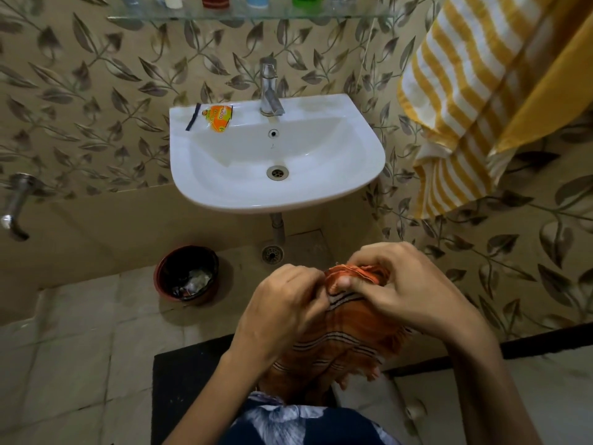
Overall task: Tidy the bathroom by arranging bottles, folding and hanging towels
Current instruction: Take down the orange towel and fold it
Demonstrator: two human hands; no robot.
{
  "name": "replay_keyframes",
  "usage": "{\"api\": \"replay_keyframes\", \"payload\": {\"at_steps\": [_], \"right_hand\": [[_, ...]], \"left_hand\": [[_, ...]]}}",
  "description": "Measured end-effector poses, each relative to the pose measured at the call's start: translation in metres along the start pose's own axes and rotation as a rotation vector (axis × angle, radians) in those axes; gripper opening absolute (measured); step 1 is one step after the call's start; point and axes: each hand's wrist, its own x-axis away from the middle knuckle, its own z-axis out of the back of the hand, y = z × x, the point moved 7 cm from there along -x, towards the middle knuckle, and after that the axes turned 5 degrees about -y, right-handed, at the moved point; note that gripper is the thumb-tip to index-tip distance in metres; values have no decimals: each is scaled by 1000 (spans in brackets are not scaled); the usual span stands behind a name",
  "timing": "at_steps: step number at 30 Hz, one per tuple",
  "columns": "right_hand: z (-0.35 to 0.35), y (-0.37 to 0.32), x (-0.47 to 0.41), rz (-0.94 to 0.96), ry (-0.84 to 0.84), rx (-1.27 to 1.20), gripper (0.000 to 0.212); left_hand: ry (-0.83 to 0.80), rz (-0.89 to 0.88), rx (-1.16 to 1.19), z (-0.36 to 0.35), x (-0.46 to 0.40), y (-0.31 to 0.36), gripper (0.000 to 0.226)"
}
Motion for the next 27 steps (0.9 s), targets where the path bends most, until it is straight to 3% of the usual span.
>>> {"api": "replay_keyframes", "payload": {"at_steps": [5,9,15,17,22,27], "right_hand": [[22,-7,8,64,40,-64,25],[32,-10,14,118,48,-34,15],[58,-20,31,234,91,-210,17],[66,-7,35,188,129,-199,11],[75,75,40,-263,292,-112,9],[58,67,30,-198,241,-97,24]], "left_hand": [[-115,36,2,-13,0,-7,18],[-19,88,17,-5,-4,-10,23],[52,178,-7,1,-6,-19,12],[62,161,16,5,-6,-18,12],[139,220,148,20,-6,-28,8],[-68,281,269,-7,-8,-38,10]]}}
